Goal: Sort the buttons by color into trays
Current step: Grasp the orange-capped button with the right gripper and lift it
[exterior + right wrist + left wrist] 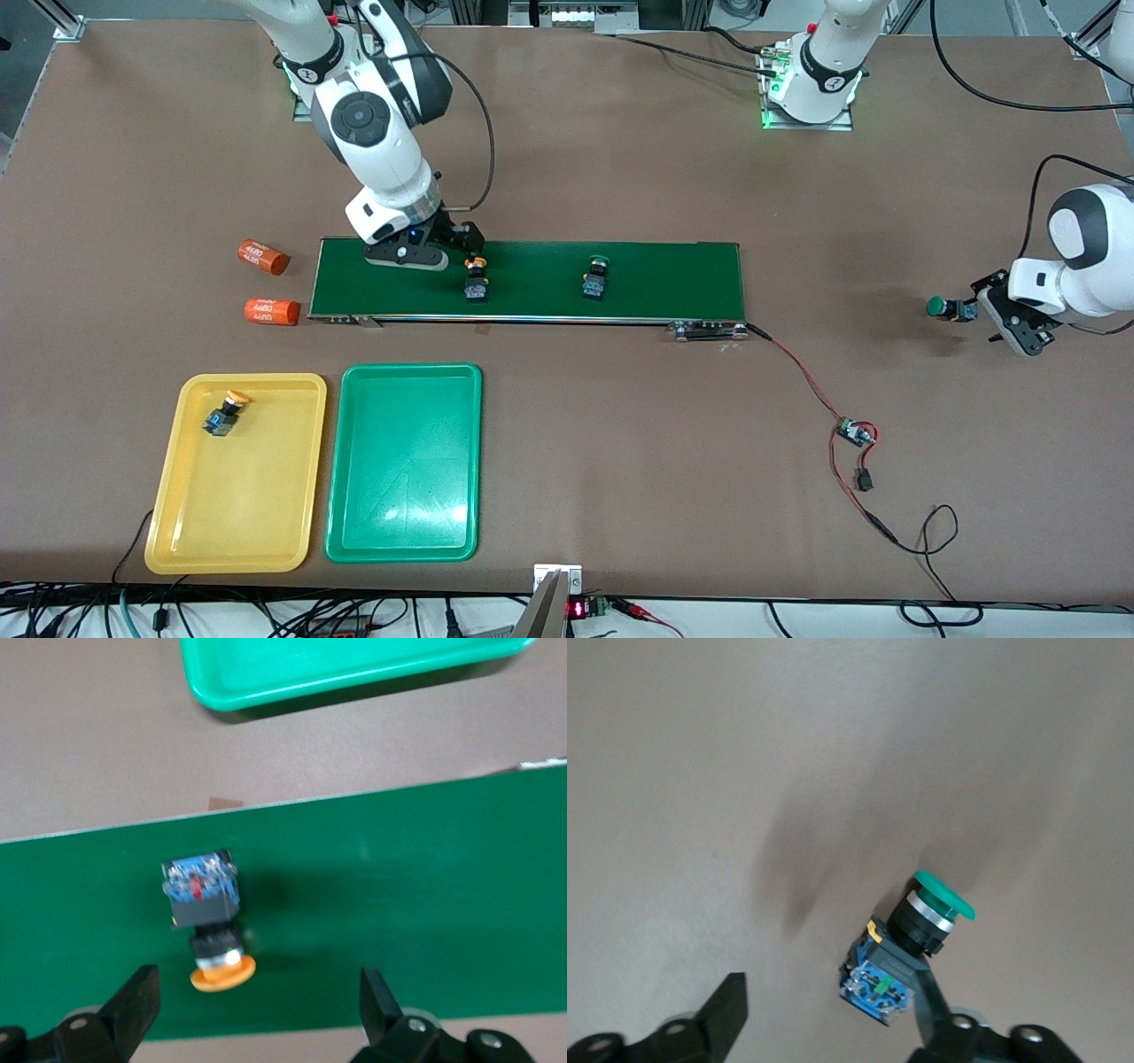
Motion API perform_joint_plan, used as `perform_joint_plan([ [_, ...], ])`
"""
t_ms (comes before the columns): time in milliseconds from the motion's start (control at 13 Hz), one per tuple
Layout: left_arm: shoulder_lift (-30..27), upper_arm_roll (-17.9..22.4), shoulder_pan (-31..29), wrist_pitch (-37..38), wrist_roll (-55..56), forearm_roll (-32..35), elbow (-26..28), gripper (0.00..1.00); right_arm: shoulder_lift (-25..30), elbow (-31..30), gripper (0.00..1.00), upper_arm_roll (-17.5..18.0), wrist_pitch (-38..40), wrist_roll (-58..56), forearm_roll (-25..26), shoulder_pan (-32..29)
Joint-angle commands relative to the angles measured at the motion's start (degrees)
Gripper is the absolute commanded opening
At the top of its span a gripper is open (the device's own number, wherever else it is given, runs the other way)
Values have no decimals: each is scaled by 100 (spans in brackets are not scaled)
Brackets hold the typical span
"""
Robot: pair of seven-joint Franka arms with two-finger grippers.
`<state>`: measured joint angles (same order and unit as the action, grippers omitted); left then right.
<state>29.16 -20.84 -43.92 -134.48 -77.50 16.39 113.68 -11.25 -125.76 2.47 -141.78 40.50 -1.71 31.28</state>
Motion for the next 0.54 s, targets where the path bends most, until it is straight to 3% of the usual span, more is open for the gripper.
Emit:
perform_joint_plan([
  [0, -130, -34, 6, -114, -476, 136, 320, 98, -508, 464, 100, -9, 1, 46, 92, 19],
  [460, -104, -25, -38, -420, -678, 127, 620, 100, -878, 596, 100, -18, -16, 55, 347, 28],
])
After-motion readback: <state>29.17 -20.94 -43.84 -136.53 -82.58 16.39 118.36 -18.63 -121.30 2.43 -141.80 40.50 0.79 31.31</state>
